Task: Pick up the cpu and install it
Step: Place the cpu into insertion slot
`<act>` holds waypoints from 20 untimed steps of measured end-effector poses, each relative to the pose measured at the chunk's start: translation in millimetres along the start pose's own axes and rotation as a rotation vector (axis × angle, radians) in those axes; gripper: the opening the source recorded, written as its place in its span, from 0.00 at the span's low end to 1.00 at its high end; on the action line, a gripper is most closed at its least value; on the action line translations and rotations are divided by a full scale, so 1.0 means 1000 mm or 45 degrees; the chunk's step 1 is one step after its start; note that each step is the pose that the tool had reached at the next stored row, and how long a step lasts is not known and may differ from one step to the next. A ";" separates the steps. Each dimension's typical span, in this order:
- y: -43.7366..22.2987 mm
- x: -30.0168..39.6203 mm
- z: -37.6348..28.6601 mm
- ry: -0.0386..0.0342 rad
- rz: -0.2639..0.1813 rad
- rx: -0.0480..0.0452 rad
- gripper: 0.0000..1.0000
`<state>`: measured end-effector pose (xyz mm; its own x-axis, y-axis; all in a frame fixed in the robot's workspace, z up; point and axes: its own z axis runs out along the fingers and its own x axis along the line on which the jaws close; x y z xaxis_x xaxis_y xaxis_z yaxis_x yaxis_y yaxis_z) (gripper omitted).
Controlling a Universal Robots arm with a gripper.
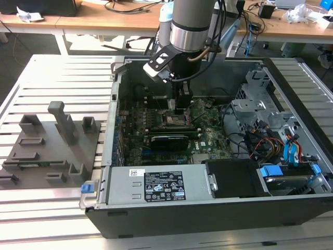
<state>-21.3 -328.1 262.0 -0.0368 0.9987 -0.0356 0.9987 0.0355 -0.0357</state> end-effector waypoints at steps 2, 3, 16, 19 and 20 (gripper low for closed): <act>0.0000 0.0000 0.0011 0.0000 0.000 0.000 0.55; 0.0001 0.0001 0.0017 0.0000 0.000 0.000 0.55; 0.0023 0.0008 0.0194 0.0000 0.000 0.000 0.55; 0.0026 0.0009 0.0214 0.0000 0.000 0.000 0.55; 0.0027 0.0009 0.0225 0.0000 0.000 0.000 0.55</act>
<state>-19.5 -327.9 239.4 -0.0367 0.9987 -0.0356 0.9987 0.0354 -0.0357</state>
